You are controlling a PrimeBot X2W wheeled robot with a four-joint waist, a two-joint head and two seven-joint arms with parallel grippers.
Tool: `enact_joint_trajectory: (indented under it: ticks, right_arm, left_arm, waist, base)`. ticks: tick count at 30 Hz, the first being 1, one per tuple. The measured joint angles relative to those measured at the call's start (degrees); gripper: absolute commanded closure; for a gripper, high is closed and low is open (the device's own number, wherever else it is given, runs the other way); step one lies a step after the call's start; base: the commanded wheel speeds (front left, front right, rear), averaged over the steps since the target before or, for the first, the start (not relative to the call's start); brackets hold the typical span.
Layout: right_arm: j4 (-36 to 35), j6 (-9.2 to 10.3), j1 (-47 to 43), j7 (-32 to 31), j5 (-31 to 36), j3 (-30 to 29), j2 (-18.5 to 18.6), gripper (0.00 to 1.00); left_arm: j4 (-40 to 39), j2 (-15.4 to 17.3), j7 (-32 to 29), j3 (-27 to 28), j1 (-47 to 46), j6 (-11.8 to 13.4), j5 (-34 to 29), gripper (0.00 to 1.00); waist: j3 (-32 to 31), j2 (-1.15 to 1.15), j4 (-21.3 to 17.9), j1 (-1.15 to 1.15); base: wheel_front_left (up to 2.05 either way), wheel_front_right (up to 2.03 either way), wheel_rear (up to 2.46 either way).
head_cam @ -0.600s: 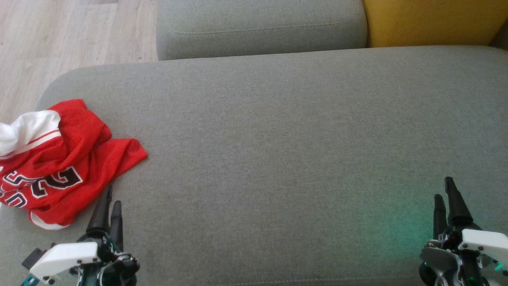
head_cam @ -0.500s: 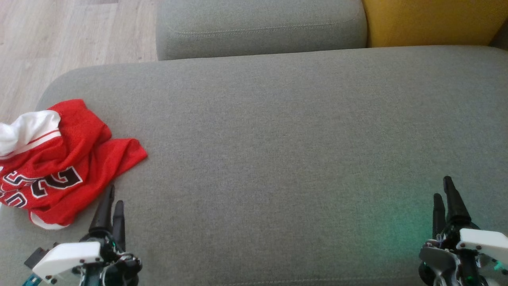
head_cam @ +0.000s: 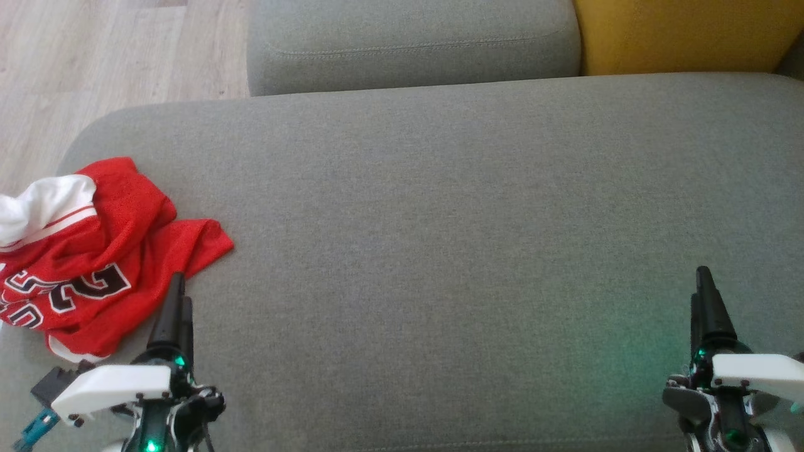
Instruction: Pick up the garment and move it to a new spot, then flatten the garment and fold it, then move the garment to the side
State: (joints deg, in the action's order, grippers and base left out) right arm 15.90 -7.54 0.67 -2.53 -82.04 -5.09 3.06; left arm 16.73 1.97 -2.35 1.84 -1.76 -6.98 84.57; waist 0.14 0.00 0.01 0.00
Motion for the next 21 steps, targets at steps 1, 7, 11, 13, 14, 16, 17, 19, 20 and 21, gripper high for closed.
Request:
enact_joint_trajectory:
  ticks: [1,7,11,13,14,16,17,19,20,21]
  right_arm:
    - [-0.2,0.00,0.0,0.2,1.0,0.2,0.1,0.00]
    - [-1.3,0.01,0.1,1.0,7.4,0.8,0.9,0.00]
    - [-2.2,0.00,0.2,1.1,11.4,1.0,1.1,0.00]
    - [-2.5,0.00,0.3,1.2,13.5,1.1,1.2,0.00]
    - [-2.8,0.00,0.3,1.4,14.5,1.2,1.2,0.00]
    - [-3.4,0.00,0.3,1.6,16.5,1.3,1.2,0.00]
    - [-3.7,0.00,0.3,1.6,17.5,1.4,1.3,0.00]
    - [-4.2,0.00,0.5,1.6,19.7,1.7,1.3,0.00]
    - [-4.4,0.00,0.6,1.8,20.7,1.9,1.4,0.00]
    - [-4.6,0.00,0.9,1.8,21.7,2.1,1.4,0.00]
  left_arm:
    - [-0.2,0.0,0.0,0.0,-0.1,0.0,-0.9,0.00]
    - [-1.5,0.0,1.4,-0.9,-0.1,0.0,-7.6,0.00]
    - [-2.0,0.0,2.0,-1.1,-0.1,0.0,-11.6,0.00]
    - [-2.3,0.0,2.1,-1.2,-0.1,0.0,-13.5,0.00]
    - [-2.5,0.0,2.5,-1.3,-0.1,0.0,-14.5,0.00]
    - [-2.9,0.0,2.7,-1.4,-0.2,0.0,-16.7,0.00]
    - [-3.2,0.0,3.0,-1.4,-0.2,0.0,-17.7,0.00]
    - [-3.6,0.1,3.2,-1.6,-0.4,0.0,-19.7,0.00]
    - [-3.7,0.1,3.5,-1.6,-0.6,0.0,-20.6,0.00]
    - [-3.9,0.1,3.5,-1.7,-0.9,0.0,-21.5,0.00]
  waist:
    - [0.0,0.00,0.0,0.00]
    - [0.0,0.00,-0.1,0.00]
    - [0.0,0.00,-0.2,0.00]
    - [0.1,0.00,-0.2,0.00]
    - [0.1,0.00,-0.2,0.00]
    - [0.1,0.00,-0.3,0.00]
    - [0.1,0.00,-0.3,0.00]
    - [0.2,0.00,-0.3,0.00]
    - [0.2,0.00,-0.4,0.00]
    - [0.2,0.00,-0.4,0.00]
  base:
    - [0.00,0.00,0.00]
    - [0.00,0.00,0.00]
    - [0.00,0.00,0.00]
    - [0.00,0.00,0.00]
    - [0.00,0.00,0.00]
    - [0.00,0.00,0.00]
    - [0.00,0.00,0.00]
    - [0.00,0.00,0.00]
    - [0.00,0.00,0.00]
    - [0.00,0.00,0.00]
